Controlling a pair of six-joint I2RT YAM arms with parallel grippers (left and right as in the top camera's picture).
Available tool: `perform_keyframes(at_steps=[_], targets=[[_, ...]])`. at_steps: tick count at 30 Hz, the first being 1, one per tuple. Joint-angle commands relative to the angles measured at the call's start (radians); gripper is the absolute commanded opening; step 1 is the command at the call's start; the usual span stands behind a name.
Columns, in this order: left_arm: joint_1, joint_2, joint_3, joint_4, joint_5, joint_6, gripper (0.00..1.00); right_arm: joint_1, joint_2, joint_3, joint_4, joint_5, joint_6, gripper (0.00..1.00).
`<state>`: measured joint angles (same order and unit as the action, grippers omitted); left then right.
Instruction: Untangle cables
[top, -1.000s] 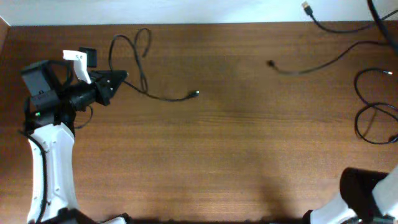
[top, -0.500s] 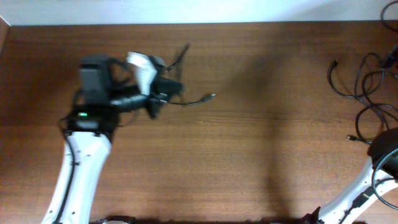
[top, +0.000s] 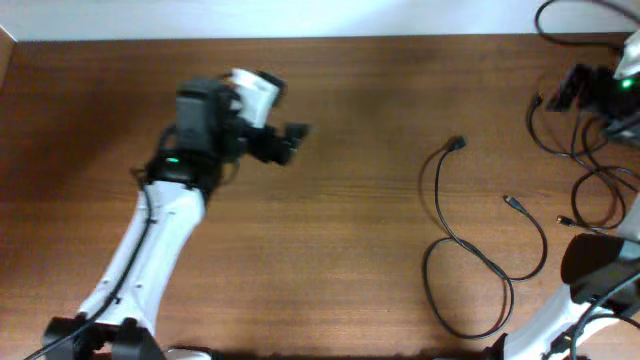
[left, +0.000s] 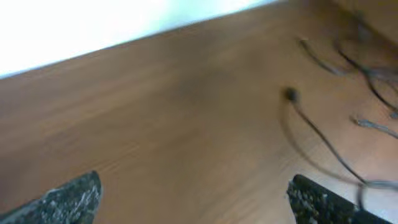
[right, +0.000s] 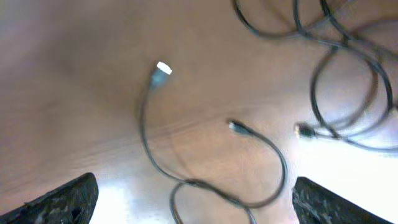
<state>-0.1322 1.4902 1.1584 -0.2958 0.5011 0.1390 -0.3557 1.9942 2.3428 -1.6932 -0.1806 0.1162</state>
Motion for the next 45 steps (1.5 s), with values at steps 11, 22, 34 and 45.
perform_keyframes(at_steps=[11,22,34,45], targets=[[0.119,-0.066,0.006,-0.204,0.064,0.155,0.98,0.57,-0.103,-1.029,0.543,0.348,-0.214,0.86],[0.119,-0.066,0.006,-0.219,0.064,0.173,0.99,0.549,-0.101,-1.155,0.75,0.363,-0.231,0.04],[0.119,-0.066,0.006,-0.219,0.087,0.172,0.99,0.552,-0.097,-0.628,0.84,0.106,-0.134,0.29],[0.119,-0.066,0.006,-0.222,0.124,0.172,0.99,0.539,0.006,-1.014,0.74,0.354,-0.137,0.99]])
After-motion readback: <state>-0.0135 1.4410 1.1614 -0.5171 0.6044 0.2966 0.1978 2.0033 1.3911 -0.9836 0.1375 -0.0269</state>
